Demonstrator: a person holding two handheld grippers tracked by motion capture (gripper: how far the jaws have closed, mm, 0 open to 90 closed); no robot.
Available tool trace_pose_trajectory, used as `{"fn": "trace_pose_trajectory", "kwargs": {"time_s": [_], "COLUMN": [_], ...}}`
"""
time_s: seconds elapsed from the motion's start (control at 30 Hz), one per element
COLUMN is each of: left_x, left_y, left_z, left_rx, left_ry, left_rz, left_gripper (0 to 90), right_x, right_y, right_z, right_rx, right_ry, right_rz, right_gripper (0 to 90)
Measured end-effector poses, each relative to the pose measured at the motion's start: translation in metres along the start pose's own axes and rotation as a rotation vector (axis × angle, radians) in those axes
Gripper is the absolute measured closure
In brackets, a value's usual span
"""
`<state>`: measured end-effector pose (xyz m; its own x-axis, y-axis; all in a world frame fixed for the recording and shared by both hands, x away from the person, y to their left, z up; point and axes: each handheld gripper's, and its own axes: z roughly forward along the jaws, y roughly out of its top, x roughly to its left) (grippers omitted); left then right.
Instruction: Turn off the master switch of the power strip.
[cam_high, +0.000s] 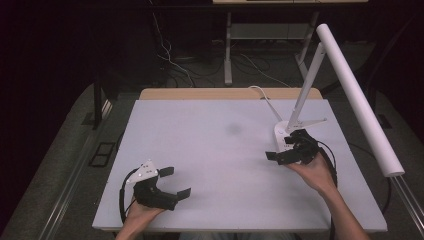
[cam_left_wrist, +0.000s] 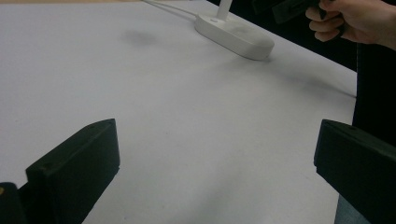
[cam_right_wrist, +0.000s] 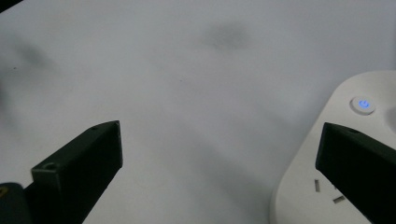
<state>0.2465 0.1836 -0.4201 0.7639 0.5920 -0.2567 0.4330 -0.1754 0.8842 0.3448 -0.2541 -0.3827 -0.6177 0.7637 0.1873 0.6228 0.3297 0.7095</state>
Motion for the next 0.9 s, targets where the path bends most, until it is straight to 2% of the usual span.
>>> {"fn": "trace_pose_trajectory", "kwargs": {"time_s": [0.43,0.8,0.9], "left_x": [0.000,0.001,0.001], "left_y": [0.000,0.000,-0.001], "left_z": [0.000,0.000,0.000], "left_rx": [0.004,0.011,0.013], "left_ry": [0.000,-0.003,-0.004], "left_rz": [0.004,0.006,0.006], "left_gripper": [0.0,0.0,0.0], "right_x": [-0.005,-0.009,-0.009], "right_y": [0.020,0.035,0.038], "right_z": [0.006,0.017,0.019], "right_rx": [0.015,0.059,0.061], "right_ry": [-0.020,-0.074,-0.082], "right_rz": [0.001,0.005,-0.010], "right_gripper": [0.0,0.0,0.0]}}
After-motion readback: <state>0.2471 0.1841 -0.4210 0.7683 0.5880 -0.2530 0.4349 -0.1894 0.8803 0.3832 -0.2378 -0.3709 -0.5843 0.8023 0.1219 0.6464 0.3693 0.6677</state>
